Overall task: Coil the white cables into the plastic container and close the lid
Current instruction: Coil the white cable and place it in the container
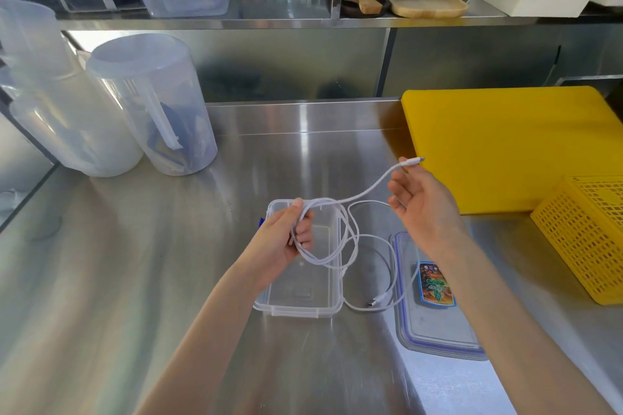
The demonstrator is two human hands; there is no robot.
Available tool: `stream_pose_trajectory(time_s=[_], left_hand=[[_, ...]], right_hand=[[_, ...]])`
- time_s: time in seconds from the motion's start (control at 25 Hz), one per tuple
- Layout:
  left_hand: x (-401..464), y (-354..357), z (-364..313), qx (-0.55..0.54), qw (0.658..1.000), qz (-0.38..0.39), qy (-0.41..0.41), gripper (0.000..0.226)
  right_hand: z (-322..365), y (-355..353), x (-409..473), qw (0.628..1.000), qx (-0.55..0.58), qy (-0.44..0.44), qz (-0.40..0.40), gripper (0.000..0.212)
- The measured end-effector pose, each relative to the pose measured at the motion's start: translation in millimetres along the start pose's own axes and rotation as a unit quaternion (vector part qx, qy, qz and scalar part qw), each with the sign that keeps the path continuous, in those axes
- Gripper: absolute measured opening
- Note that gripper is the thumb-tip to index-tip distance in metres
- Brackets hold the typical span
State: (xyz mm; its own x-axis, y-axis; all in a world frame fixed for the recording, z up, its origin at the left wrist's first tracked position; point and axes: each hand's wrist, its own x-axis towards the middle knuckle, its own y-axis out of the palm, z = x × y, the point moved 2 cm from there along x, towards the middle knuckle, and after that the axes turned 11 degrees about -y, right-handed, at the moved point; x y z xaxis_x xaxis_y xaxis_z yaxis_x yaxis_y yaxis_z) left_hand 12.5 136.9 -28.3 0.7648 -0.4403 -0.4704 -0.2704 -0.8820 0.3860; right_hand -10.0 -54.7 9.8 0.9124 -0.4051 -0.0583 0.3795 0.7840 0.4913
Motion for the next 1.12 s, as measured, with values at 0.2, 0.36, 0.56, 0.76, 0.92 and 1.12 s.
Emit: stream_pose_trajectory(time_s=[0.2, 0.36, 0.56, 0.76, 0.92, 1.12], left_hand=[[3, -2, -5, -0.146, 0.989, -0.004, -0.012, 0.035], [3, 1, -6, -0.166, 0.986, -0.002, -0.016, 0.036], [1, 0, -5, -0.206, 0.978, 0.006, -0.039, 0.036], [0, 5, -6, -0.177, 0.984, 0.001, -0.024, 0.044], [-3, 16, -6, -0.138, 0.990, 0.002, 0.003, 0.046], [-6, 17, -9, -0.069, 0.997, -0.016, 0.025, 0.044]], right_hand=[[-28, 3, -18, 0.914, -0.330, 0.016, 0.233, 0.013], [-44, 6, -28, 0.910, -0.288, 0.088, 0.283, 0.019], [-36, 5, -31, 0.927, -0.145, 0.156, 0.310, 0.025], [-39, 12, -30, 0.955, -0.178, 0.091, 0.218, 0.013], [-44, 13, -26, 0.970, -0.190, 0.037, 0.149, 0.019], [-44, 13, -27, 0.919, -0.321, -0.101, 0.206, 0.016]])
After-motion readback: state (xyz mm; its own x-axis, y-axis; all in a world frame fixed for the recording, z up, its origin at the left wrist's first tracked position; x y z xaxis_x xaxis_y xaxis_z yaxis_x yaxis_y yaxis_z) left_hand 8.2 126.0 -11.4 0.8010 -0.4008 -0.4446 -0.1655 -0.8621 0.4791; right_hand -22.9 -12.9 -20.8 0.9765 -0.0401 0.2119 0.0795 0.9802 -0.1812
